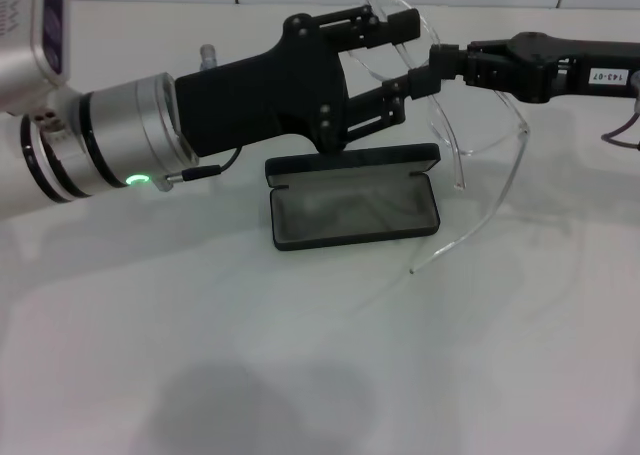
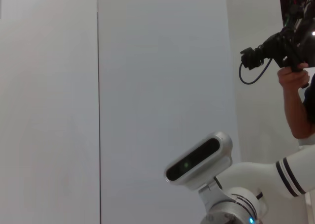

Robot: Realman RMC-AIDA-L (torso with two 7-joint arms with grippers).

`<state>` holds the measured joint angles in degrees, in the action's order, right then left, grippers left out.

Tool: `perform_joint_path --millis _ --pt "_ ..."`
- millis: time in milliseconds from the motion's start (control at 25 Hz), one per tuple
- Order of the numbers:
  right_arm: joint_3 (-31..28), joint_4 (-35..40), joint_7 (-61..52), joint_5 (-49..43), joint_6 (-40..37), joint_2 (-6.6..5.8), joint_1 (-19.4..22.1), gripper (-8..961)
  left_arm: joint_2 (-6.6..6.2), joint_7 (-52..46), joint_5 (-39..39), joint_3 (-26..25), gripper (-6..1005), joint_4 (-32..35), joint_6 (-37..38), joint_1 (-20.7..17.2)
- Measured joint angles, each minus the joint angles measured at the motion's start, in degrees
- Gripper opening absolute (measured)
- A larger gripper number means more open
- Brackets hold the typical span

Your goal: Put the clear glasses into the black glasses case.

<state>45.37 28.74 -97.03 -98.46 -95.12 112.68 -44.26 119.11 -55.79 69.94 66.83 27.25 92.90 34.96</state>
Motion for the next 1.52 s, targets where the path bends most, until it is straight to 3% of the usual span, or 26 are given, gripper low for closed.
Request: perform_joint_path --millis 480,800,960,1080,1280,1400,1520 --pt "-0.02 0.01 0.27 1.08 -1.95 -0.01 0.06 81 -0.17 0.17 0.2 -0.13 495 -0.01 0.08 0.0" --pt "-0.06 0.05 2.89 2.15 3.97 -0.31 2.08 84 -0.21 0.84 -2.05 -0.44 494 -0.02 2.93 -1.12" --pt "-0.13 0.25 6.34 8.83 3.81 -0.8 4.62 85 -0.64 0.85 -2.19 -2.84 493 -0.02 3.05 -1.84" --pt "-0.2 0.74 10.26 17.65 2.43 -0.84 7.72 86 -1.64 0.41 -1.77 -4.39 493 -0.49 1.76 -2.41" --pt "-0.22 0.87 18.51 31.66 0.25 0.77 11.54 87 -2.14 -0.33 0.3 -4.3 492 -1.43 -1.98 -2.22" --pt "-0.09 0.59 22.64 34.93 -0.57 2.42 11.46 88 -0.86 -1.56 6.2 -4.14 491 -1.55 -4.91 -0.32" --pt "0.73 -0.31 25.98 35.67 -0.45 3.23 9.96 89 0.45 -2.07 10.1 -3.73 491 -1.61 -5.29 1.93"
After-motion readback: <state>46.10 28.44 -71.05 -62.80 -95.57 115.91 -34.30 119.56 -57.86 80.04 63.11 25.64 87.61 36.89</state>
